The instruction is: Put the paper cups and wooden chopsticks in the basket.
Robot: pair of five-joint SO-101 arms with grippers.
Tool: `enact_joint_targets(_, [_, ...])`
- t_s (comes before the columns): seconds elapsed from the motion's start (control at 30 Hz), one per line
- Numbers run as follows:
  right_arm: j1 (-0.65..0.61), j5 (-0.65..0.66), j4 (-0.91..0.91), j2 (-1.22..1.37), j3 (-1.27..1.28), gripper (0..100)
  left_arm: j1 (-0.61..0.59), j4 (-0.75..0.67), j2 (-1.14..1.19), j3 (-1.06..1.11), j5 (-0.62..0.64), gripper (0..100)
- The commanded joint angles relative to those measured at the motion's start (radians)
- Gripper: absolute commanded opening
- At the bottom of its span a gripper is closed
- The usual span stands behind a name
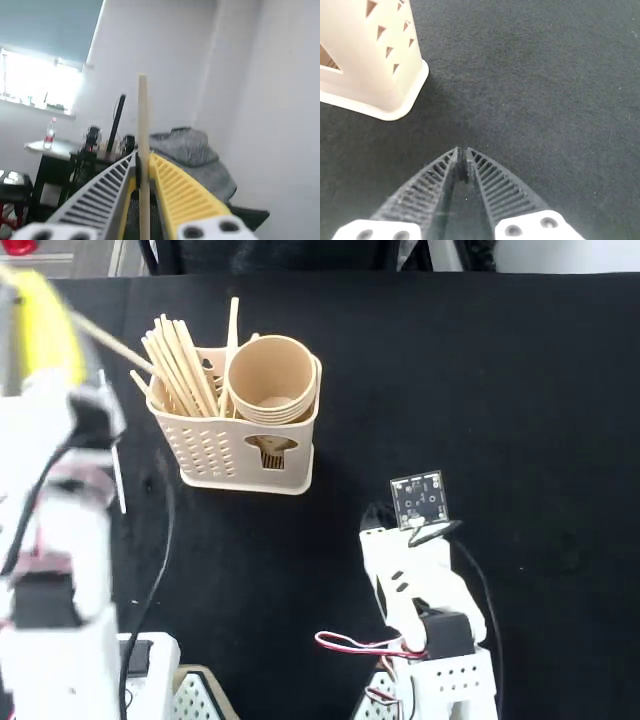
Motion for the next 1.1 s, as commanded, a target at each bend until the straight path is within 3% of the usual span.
enact_joint_targets(0.0, [0.012,0.011,0.002,-0.010,-0.001,1.3,0.016,-0.178,0.072,0.133,0.006,3])
enact_joint_targets(0.1, [0.012,0.011,0.002,-0.010,-0.001,1.4,0.027,-0.287,0.091,0.214,0.012,3])
enact_joint_targets(0.3, [0.012,0.012,0.002,-0.012,-0.001,1.5,0.122,-0.264,0.089,0.259,0.006,4])
enact_joint_targets(0.37, [0.012,0.012,0.002,-0.012,-0.001,1.4,0.137,-0.144,0.091,0.225,-0.006,11])
enact_joint_targets(0.43, [0.012,0.012,0.002,-0.012,-0.001,1.4,0.134,0.061,0.091,0.139,0.011,20])
enact_joint_targets(0.6, [0.012,0.012,0.002,-0.012,-0.001,1.4,0.087,0.456,0.124,-0.134,0.051,25])
enact_joint_targets(0.73, [0.012,0.012,0.002,-0.012,-0.001,1.4,-0.002,0.598,0.198,-0.315,0.055,25])
enact_joint_targets(0.9, [0.012,0.012,0.002,-0.012,-0.001,1.4,-0.259,0.769,0.367,-0.499,0.069,22])
enact_joint_targets(1.07, [0.012,0.012,0.002,-0.012,-0.001,1.4,-0.369,0.799,0.608,-0.547,0.086,23])
